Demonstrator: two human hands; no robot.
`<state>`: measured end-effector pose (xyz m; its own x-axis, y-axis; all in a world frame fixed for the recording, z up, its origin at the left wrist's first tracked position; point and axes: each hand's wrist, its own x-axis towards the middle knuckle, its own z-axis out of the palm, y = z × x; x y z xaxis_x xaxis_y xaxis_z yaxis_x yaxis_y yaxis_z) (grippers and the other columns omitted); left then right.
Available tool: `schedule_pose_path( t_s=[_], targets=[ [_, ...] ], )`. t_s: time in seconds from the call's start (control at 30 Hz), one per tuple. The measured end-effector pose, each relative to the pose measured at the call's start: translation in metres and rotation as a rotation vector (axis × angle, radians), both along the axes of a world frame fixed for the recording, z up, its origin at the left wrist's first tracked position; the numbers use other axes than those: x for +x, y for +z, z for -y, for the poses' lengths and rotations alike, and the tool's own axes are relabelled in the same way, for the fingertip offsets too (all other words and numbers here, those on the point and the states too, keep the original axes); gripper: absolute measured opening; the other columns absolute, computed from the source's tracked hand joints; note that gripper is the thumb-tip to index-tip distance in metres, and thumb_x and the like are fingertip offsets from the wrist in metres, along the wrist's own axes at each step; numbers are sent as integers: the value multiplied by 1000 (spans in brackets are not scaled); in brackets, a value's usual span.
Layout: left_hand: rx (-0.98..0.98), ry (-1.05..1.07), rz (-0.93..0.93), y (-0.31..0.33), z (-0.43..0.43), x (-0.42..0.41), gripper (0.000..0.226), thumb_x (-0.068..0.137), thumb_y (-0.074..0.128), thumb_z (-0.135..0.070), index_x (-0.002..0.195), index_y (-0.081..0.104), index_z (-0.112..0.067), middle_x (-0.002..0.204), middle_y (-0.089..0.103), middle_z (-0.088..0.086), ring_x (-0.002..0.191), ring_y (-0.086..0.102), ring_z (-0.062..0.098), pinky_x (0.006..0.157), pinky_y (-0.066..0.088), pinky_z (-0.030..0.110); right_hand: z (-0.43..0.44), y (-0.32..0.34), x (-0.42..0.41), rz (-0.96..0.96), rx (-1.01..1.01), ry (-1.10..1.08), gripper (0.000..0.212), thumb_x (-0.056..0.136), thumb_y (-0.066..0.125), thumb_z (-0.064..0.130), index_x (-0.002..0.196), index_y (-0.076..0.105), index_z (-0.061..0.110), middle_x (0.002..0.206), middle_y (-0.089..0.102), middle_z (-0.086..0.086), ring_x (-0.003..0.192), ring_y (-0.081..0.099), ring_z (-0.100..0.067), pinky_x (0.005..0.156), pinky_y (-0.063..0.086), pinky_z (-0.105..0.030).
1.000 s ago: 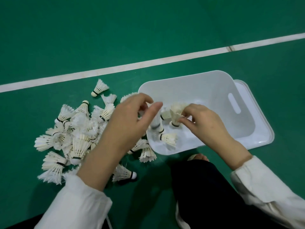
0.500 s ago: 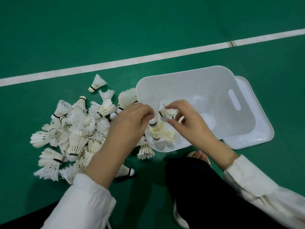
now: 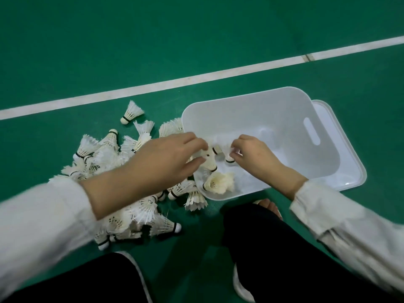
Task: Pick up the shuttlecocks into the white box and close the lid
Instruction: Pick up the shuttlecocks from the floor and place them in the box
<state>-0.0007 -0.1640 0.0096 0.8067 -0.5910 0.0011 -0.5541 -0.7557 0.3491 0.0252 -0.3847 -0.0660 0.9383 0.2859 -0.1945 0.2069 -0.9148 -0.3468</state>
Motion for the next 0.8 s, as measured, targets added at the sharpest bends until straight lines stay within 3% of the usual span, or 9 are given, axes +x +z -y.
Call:
schedule_pose_path(
  t_s=[0.13, 0.3, 0.5, 0.63, 0.8],
  targets=[
    [190, -169, -28, 8, -35, 7, 30, 92, 33, -41, 110, 54, -27, 103, 60, -10, 87, 55, 9, 64, 44, 24, -6, -10, 9, -104, -185, 191, 24, 93, 44, 11, 110, 60, 6, 107, 56, -13, 97, 56, -32, 78, 46, -37],
    [315, -132, -94, 1, -71, 8, 26, 95, 34, -37, 107, 55, -27, 102, 60, -11, 90, 56, 9, 69, 47, 25, -20, 19, 8, -131, -248, 297, 29, 96, 43, 23, 123, 52, 19, 118, 55, -4, 102, 58, -27, 79, 48, -36],
    [225, 207, -148, -32, -114, 9, 21, 94, 41, -31, 102, 59, -23, 97, 61, -8, 88, 56, 12, 72, 50, 33, -72, 83, 1, -60, -69, 443, 23, 94, 44, 20, 111, 58, 17, 108, 60, 0, 93, 59, -20, 78, 45, -31],
    [133, 465, -204, -57, -140, -1, 19, 94, 42, -29, 101, 58, -22, 97, 60, -5, 87, 56, 16, 73, 51, 37, -137, 65, 10, -92, -19, 491, 25, 93, 43, 19, 115, 55, 14, 113, 57, -4, 98, 58, -22, 83, 46, -34],
    [104, 696, -207, -81, -159, -16, 28, 94, 41, -31, 117, 52, -18, 114, 55, 0, 82, 58, 20, 70, 51, 38, -198, -2, 30, -209, 6, 167, 34, 89, 47, 13, 122, 48, 3, 122, 49, -14, 103, 56, -31, 81, 43, -33]
  ],
)
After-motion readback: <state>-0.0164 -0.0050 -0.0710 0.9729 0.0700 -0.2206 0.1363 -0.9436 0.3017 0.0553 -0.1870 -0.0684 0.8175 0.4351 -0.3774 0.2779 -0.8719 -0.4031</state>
